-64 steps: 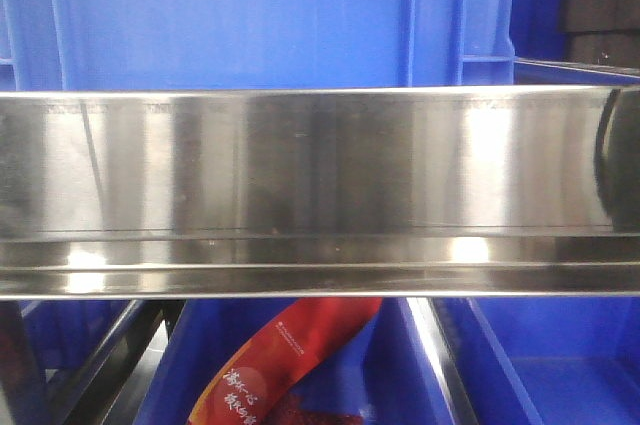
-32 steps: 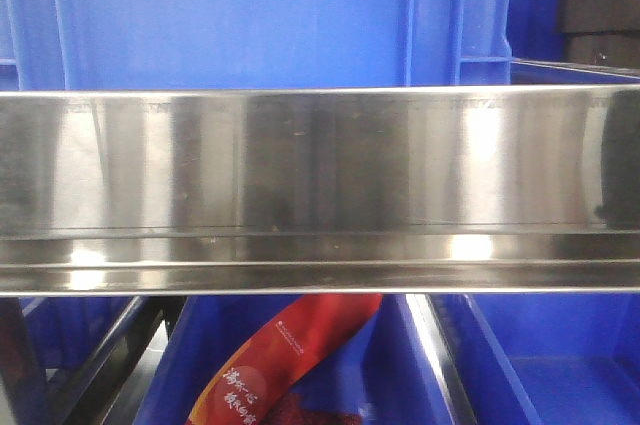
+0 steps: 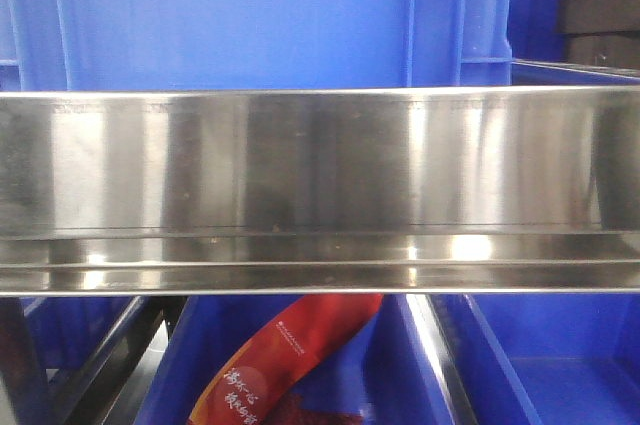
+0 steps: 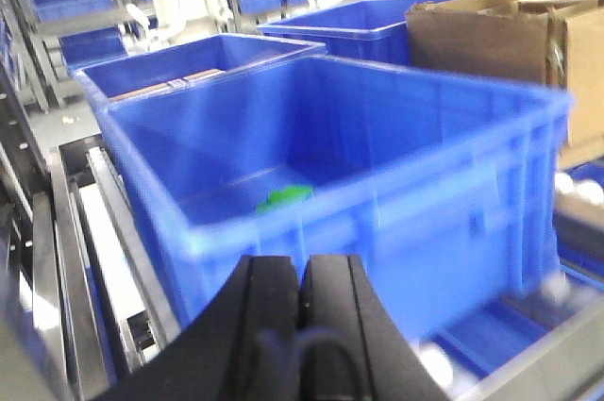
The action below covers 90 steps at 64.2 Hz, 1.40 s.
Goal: Grab block from conveyor and place in blue bin
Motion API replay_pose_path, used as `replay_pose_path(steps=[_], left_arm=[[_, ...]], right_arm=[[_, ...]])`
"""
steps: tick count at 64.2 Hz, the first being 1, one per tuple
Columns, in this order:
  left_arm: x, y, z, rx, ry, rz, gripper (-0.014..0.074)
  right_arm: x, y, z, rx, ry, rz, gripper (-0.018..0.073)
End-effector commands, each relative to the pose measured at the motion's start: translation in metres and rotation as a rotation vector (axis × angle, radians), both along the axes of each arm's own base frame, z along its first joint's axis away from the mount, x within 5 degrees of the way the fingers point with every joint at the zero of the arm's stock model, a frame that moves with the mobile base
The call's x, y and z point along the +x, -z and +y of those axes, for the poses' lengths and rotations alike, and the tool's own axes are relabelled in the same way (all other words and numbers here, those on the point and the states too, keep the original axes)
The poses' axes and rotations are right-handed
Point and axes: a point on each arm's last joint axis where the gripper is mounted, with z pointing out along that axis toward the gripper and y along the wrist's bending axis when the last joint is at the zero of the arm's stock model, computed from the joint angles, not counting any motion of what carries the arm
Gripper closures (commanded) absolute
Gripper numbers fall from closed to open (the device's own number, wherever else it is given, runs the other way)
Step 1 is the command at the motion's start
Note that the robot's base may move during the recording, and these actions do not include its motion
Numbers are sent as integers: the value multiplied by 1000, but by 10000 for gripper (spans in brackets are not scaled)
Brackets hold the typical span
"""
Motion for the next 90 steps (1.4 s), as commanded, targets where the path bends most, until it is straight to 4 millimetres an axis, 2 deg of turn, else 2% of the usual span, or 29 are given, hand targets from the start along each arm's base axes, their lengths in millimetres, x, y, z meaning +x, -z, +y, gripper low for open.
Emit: replay_pose_path(steps=[1, 17, 23, 30, 76, 83, 90], left_arm=[[-8, 23, 3, -26, 10, -24, 707], [-9, 88, -1, -157, 51, -73, 707], [-7, 103, -3, -201, 54, -76, 707], [-5, 112, -4, -202, 53, -64, 707], [-5, 112, -4, -201, 53, -64, 707], [-4, 116, -3, -190, 41, -68, 707], [-4, 125, 4, -168, -42, -86, 707]], right_arm=[[-5, 18, -5, 11, 18, -41, 713], [-3, 78, -8, 37, 63, -70, 713], [0, 98, -8, 35, 76, -68, 713], [1, 109, -9, 40, 87, -76, 713], [1, 109, -9, 46, 90, -86, 713], [1, 109, -9, 46, 90, -86, 713], [1, 109, -9, 46, 90, -86, 713]])
